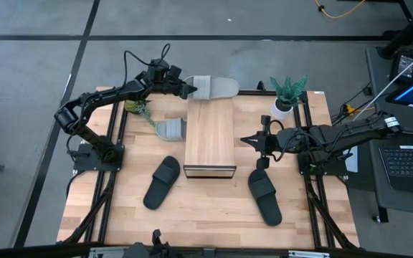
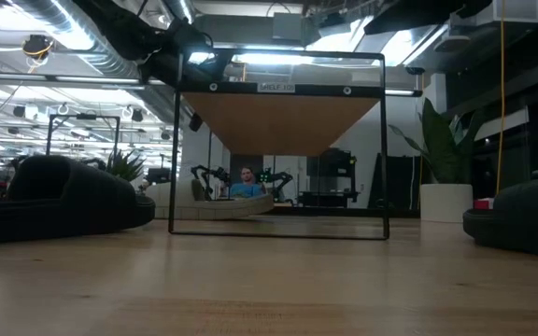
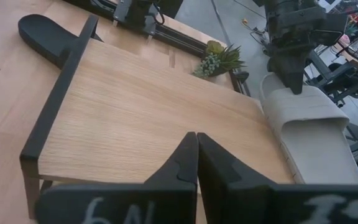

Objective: Pick and place slides into the shelf
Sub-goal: Put the right gray slide on the shelf

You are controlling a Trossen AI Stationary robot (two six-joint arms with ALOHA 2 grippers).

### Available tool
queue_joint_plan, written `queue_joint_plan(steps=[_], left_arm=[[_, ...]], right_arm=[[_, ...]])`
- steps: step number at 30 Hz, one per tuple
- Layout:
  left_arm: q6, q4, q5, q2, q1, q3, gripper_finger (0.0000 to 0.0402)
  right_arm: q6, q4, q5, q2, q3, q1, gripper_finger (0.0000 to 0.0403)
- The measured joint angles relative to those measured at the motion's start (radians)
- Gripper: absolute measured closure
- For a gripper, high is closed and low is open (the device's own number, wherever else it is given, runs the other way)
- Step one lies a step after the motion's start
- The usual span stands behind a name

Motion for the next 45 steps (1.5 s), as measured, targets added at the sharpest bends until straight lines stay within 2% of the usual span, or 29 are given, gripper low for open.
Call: queue_joint_plan(steps=[7,12,20,30,33,39,45], left_arm=[[0.017,0.001,-0.042,0.000,-0.001,0.000,0.0266],[0.016,0.004,-0.043,0.000,0.000,0.000,0.0235],[-0.006,0.004,-0.042,0.000,0.022,0.000,0.0234],[-0.012,-0.022,-0.024,-0.001,0.024,0.000,0.0235],[-0.012,-0.021,0.005,-0.002,0.024,0.000,0.0235],[-0.014,-0.021,0.149,-0.002,0.024,0.000,0.0235],[-0.026,-0.021,0.164,-0.002,0.024,0.000,0.0235]], right_arm=[[0.000,0.000,0.000,0.000,0.000,0.000,0.0398],[0.001,0.000,0.000,0.000,0.000,0.000,0.0398],[0.004,0.000,-0.044,0.000,0.000,0.000,0.0398],[0.005,0.000,-0.046,0.000,0.000,0.000,0.0398],[0.005,0.000,-0.046,0.000,0.000,0.000,0.0398],[0.004,0.012,-0.044,0.000,0.000,0.000,0.0398],[0.004,0.025,-0.044,0.000,0.000,0.000,0.0398]])
